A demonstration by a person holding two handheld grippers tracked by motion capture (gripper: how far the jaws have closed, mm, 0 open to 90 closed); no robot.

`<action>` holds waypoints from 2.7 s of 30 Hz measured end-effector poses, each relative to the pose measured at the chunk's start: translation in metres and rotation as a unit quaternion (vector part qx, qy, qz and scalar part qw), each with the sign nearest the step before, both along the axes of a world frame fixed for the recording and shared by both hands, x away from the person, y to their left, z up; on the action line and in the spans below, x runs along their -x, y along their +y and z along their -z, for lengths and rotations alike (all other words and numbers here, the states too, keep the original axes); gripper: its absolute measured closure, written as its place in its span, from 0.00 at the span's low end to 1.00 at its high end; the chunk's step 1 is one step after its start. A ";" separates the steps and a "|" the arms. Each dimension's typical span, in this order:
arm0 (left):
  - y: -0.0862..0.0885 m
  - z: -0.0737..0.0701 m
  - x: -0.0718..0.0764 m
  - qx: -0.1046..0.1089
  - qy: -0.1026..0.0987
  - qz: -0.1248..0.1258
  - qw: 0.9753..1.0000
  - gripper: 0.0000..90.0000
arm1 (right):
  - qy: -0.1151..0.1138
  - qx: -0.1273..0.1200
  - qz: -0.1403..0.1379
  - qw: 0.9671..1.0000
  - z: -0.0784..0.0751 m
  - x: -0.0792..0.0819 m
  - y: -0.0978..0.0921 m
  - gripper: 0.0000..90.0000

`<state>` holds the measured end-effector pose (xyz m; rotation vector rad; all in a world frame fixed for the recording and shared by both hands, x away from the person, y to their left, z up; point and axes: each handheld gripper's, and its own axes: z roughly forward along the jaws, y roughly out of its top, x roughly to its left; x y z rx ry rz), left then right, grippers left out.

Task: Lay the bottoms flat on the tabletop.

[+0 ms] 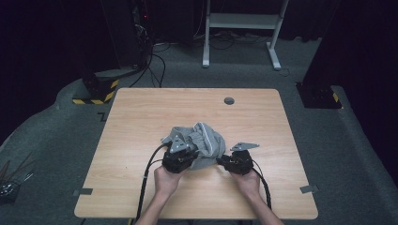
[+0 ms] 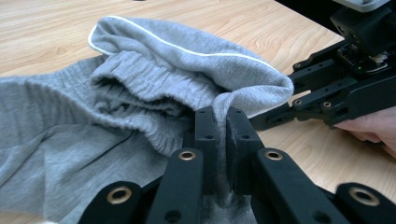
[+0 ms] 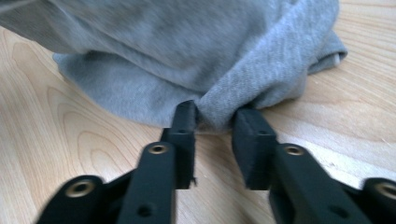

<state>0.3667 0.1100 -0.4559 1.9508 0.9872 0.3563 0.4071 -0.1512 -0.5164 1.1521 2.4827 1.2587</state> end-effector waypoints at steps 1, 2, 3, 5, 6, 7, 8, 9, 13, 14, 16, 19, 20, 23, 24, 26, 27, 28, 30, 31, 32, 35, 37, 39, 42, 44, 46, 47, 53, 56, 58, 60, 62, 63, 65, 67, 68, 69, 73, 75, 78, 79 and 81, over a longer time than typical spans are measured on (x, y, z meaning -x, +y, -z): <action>0.001 0.000 0.000 0.000 0.001 0.000 1.000 0.94 | -0.003 0.003 -0.002 1.000 0.000 0.000 0.000 0.87; 0.004 0.000 0.000 0.000 -0.001 -0.004 1.000 0.94 | -0.015 0.009 -0.007 1.000 -0.002 0.001 0.000 0.92; 0.004 0.000 0.000 0.000 -0.001 -0.004 1.000 0.94 | -0.015 0.009 -0.007 1.000 -0.002 0.001 0.000 0.92; 0.008 -0.001 0.001 0.006 -0.001 -0.010 1.000 0.94 | -0.020 0.012 -0.009 1.000 -0.003 0.003 0.000 0.94; 0.012 -0.002 0.001 0.002 -0.006 -0.015 1.000 0.94 | -0.021 0.015 -0.011 1.000 -0.004 0.003 -0.001 0.95; 0.012 -0.002 0.001 0.002 -0.006 -0.015 1.000 0.94 | -0.021 0.015 -0.011 1.000 -0.004 0.003 -0.001 0.95; 0.018 -0.003 0.001 0.003 -0.010 -0.025 1.000 0.94 | -0.024 0.017 -0.011 0.999 -0.006 0.005 -0.003 0.95; 0.018 -0.003 0.001 0.003 -0.010 -0.025 1.000 0.94 | -0.024 0.017 -0.011 0.999 -0.006 0.005 -0.003 0.95; 0.035 -0.005 0.002 0.006 -0.016 -0.053 0.998 0.94 | -0.039 0.019 -0.009 0.999 -0.012 0.008 -0.011 0.95; 0.046 -0.006 0.002 0.009 -0.018 -0.070 0.997 0.94 | -0.048 0.018 -0.004 0.999 -0.016 0.010 -0.017 0.96; 0.056 -0.005 0.001 0.018 -0.013 -0.083 0.996 0.94 | -0.053 0.013 0.002 0.999 -0.020 0.012 -0.025 0.96; 0.061 -0.004 0.001 0.012 -0.012 -0.093 0.996 0.97 | -0.061 0.011 0.007 0.998 -0.025 0.014 -0.033 0.96; 0.063 -0.003 0.001 0.000 -0.016 -0.102 0.995 0.97 | -0.072 0.012 0.014 0.997 -0.030 0.015 -0.039 0.97; 0.074 0.000 0.001 -0.007 -0.016 -0.128 0.992 0.99 | -0.079 0.013 0.025 0.996 -0.034 0.015 -0.045 0.97; 0.079 0.001 0.000 -0.009 -0.014 -0.137 0.990 0.99 | -0.081 0.014 0.034 0.996 -0.035 0.015 -0.049 0.97; 0.088 0.004 0.000 -0.014 -0.005 -0.157 0.987 1.00 | -0.074 0.001 0.054 0.996 -0.035 0.013 -0.064 0.97; 0.089 0.006 0.000 -0.023 -0.003 -0.157 0.987 1.00 | -0.074 0.001 0.054 0.996 -0.035 0.013 -0.064 0.97; 0.086 0.006 0.002 -0.029 -0.002 -0.148 0.989 0.98 | -0.077 0.009 0.049 0.996 -0.036 0.015 -0.063 0.97; 0.067 0.006 0.008 -0.029 -0.013 -0.096 0.995 0.88 | -0.082 0.016 0.037 0.996 -0.037 0.017 -0.058 0.97; 0.067 0.006 0.008 -0.029 -0.013 -0.096 0.995 0.81 | -0.082 0.016 0.037 0.996 -0.037 0.017 -0.058 0.97; 0.060 0.006 0.009 -0.026 -0.013 -0.076 0.997 0.81 | -0.082 0.014 0.033 0.996 -0.037 0.017 -0.055 0.97; 0.030 0.007 0.013 -0.016 -0.009 -0.022 1.000 0.54 | -0.082 0.009 0.018 0.996 -0.038 0.016 -0.042 0.96; 0.023 0.008 0.014 -0.014 -0.008 -0.014 1.000 0.49 | -0.083 0.008 0.015 0.996 -0.038 0.016 -0.040 0.96; 0.011 0.010 0.014 -0.020 -0.009 -0.005 1.000 0.42 | -0.081 0.007 0.010 0.997 -0.038 0.017 -0.035 0.96; -0.008 0.016 0.009 -0.030 0.000 0.007 1.000 0.43 | -0.083 0.002 -0.006 0.997 -0.040 0.018 -0.027 0.96; -0.012 0.017 0.008 -0.037 0.001 0.010 0.999 0.48 | -0.083 0.001 -0.010 0.996 -0.040 0.018 -0.026 0.96; -0.016 0.019 0.005 -0.046 0.005 0.011 0.999 0.78 | -0.085 -0.002 -0.014 0.996 -0.040 0.020 -0.024 0.96; -0.013 0.018 0.004 -0.042 0.006 0.004 0.999 0.86 | -0.086 -0.005 -0.015 0.996 -0.040 0.020 -0.025 0.96; 0.008 0.003 0.008 -0.003 -0.020 -0.029 0.999 0.94 | -0.072 -0.003 -0.022 0.997 -0.033 0.021 -0.038 0.74; 0.016 0.001 0.009 0.011 -0.015 -0.034 0.999 0.94 | -0.060 0.011 -0.007 0.998 -0.019 0.021 -0.051 0.72; 0.018 0.003 0.008 0.009 -0.011 -0.035 0.999 0.94 | -0.058 0.015 0.006 0.998 -0.017 0.020 -0.053 0.72; 0.018 0.004 0.008 0.007 -0.010 -0.035 0.999 0.94 | -0.048 0.021 0.032 0.998 -0.014 0.015 -0.054 0.72; 0.020 0.006 0.010 0.002 -0.010 -0.032 0.999 0.94 | -0.045 0.038 0.065 0.996 -0.012 0.005 -0.050 0.70; 0.020 0.006 0.010 0.002 -0.010 -0.032 0.999 0.94 | -0.045 0.038 0.065 0.996 -0.012 0.005 -0.050 0.70; 0.024 0.012 0.010 -0.005 0.002 -0.030 1.000 0.94 | -0.042 0.037 0.083 0.995 -0.011 -0.004 -0.042 0.67; 0.026 0.014 0.011 -0.008 0.005 -0.031 0.999 0.94 | -0.041 0.039 0.087 0.995 -0.011 -0.007 -0.039 0.66; 0.029 0.019 0.012 -0.012 0.013 -0.031 0.999 0.94 | -0.038 0.041 0.096 0.994 -0.010 -0.014 -0.033 0.63; 0.029 0.019 0.012 -0.012 0.013 -0.031 0.999 0.94 | -0.038 0.041 0.096 0.994 -0.010 -0.014 -0.033 0.63; 0.036 0.027 0.014 -0.022 0.025 -0.032 0.999 0.94 | -0.042 0.050 0.102 0.993 -0.009 -0.027 -0.021 0.61; 0.038 0.030 0.014 -0.020 0.030 -0.033 0.999 0.94 | -0.041 0.049 0.098 0.993 -0.009 -0.033 -0.016 0.59; 0.039 0.032 0.014 -0.017 0.032 -0.034 0.999 0.94 | -0.025 0.076 0.084 0.993 -0.001 -0.042 -0.001 0.67; 0.039 0.032 0.014 -0.017 0.032 -0.034 0.999 0.94 | -0.025 0.076 0.084 0.993 -0.001 -0.042 -0.001 0.67; 0.040 0.030 0.014 -0.014 0.029 -0.035 0.999 0.94 | -0.021 0.075 0.066 0.995 0.000 -0.043 0.001 0.79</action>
